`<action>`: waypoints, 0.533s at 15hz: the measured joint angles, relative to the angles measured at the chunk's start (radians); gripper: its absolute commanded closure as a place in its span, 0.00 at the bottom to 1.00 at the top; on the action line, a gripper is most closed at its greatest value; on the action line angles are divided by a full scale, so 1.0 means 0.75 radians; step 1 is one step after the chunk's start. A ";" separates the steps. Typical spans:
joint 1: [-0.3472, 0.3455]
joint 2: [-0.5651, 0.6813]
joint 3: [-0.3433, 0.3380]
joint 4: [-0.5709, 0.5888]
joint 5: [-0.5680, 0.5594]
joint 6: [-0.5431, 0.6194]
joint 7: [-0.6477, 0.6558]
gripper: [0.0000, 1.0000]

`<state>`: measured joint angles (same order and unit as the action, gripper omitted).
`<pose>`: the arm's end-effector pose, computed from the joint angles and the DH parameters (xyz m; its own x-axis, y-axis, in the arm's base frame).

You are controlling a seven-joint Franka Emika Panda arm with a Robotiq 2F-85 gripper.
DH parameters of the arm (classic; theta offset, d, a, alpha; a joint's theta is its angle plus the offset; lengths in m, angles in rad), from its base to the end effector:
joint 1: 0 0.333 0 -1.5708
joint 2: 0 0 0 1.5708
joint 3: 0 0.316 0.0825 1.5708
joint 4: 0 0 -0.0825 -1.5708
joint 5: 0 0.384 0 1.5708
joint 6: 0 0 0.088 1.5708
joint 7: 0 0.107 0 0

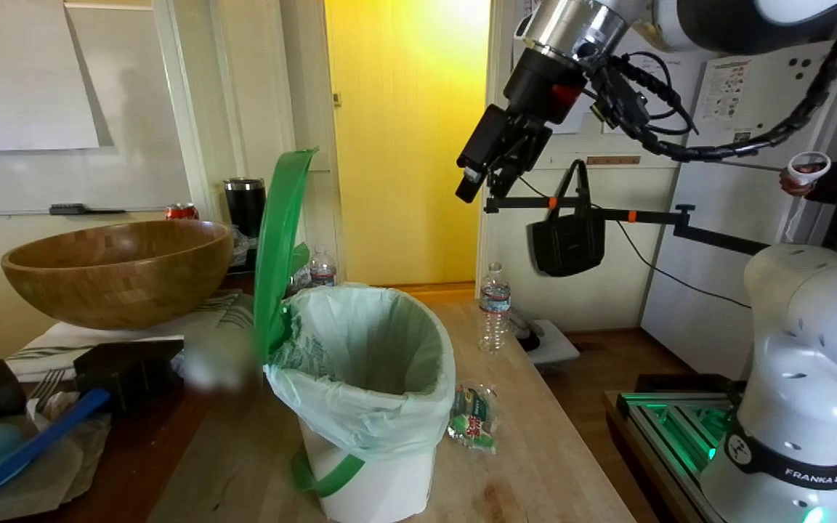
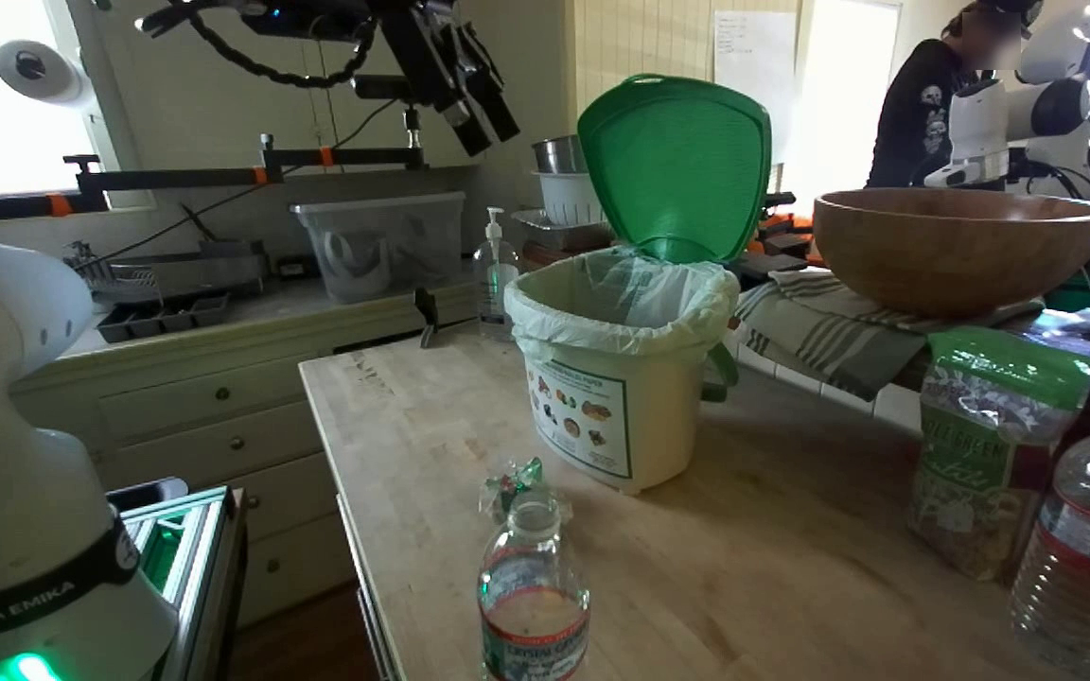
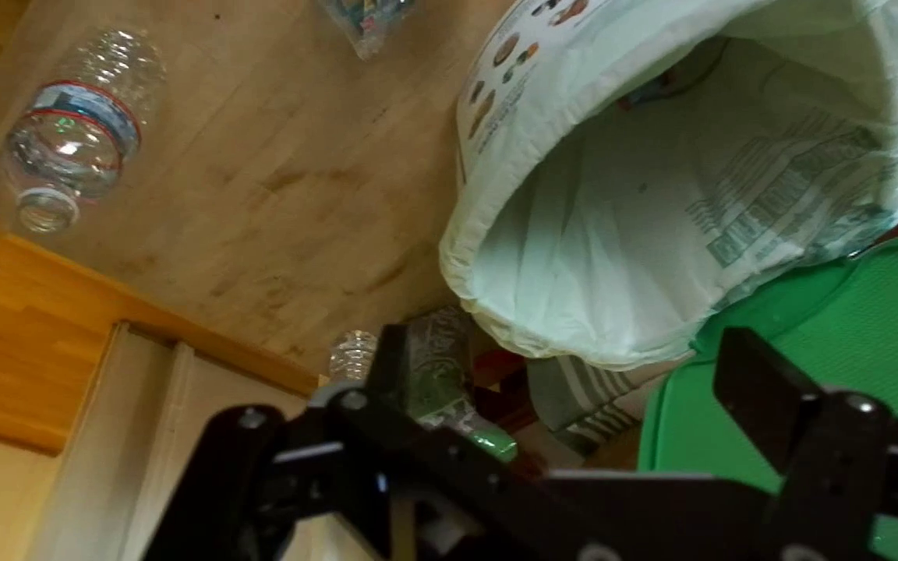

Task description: Put the bottles in the bin and close the bin

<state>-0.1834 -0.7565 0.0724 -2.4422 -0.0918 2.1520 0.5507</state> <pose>0.3593 -0.0376 0.6009 0.7010 -0.5524 0.4510 -0.5695 -0.8143 -0.1122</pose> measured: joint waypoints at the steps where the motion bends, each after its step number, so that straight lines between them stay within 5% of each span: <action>1: -0.014 -0.014 -0.029 -0.020 0.004 0.000 -0.005 0.00; 4: -0.055 -0.039 -0.091 -0.071 0.015 0.001 -0.030 0.00; 8: -0.060 -0.037 -0.067 -0.060 0.015 0.001 -0.031 0.00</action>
<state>-0.2281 -0.7843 0.0222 -2.4873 -0.0804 2.1527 0.5273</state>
